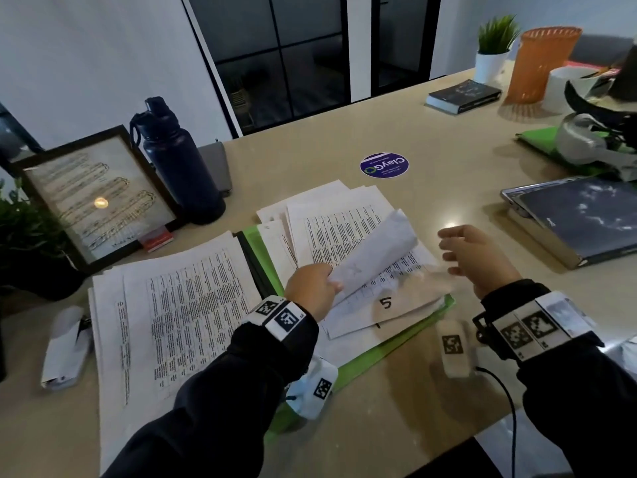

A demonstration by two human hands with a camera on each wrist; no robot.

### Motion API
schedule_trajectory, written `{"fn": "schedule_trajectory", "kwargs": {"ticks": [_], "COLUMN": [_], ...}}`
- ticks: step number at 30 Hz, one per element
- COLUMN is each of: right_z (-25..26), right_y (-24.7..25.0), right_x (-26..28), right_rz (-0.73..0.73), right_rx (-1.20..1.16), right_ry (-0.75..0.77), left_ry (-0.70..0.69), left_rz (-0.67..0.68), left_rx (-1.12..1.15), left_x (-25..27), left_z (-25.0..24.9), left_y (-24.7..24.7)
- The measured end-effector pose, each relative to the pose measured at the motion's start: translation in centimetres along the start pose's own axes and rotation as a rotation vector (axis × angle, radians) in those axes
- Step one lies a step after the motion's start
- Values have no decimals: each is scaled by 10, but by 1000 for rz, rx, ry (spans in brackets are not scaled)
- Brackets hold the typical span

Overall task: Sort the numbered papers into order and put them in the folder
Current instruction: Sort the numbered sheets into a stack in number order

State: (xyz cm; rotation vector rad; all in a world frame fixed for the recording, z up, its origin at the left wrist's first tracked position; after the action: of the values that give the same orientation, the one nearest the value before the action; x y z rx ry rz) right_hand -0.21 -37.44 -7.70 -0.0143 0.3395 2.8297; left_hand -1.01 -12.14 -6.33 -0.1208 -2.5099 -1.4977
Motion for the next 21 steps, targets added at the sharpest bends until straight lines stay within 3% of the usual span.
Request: {"fn": "schedule_trajectory", "kwargs": {"ticks": [3,5,12,21], "right_z": [-8,-8,5,7], "right_y": [-19,-29,-58,-86], "right_x": [10,18,35,49], "right_rz": [217,270,318,370], "right_rx": [19,-23,-200,-222], "right_ry": [-103,-144,-169,-131], "left_ry": [4,-9,36,-4], "left_rz": [-17,26,277,346], "left_rx": [121,193,335,444], "left_x": [-1,-1,4,12], "left_z": [4,6,12,-2], "left_y": [3,-1,-34,-27]}}
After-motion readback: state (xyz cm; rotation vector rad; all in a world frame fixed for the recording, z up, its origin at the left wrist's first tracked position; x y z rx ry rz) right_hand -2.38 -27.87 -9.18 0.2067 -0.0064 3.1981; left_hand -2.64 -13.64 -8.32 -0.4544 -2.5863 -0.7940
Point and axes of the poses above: each hand's wrist, its own x-axis away from the middle knuckle, its own y-axis out of the back of the hand, z = x × y, the point moved 6 cm from there along -x, towards the middle knuckle, and after that the axes turned 14 degrees about y, right-handed, at the moved point
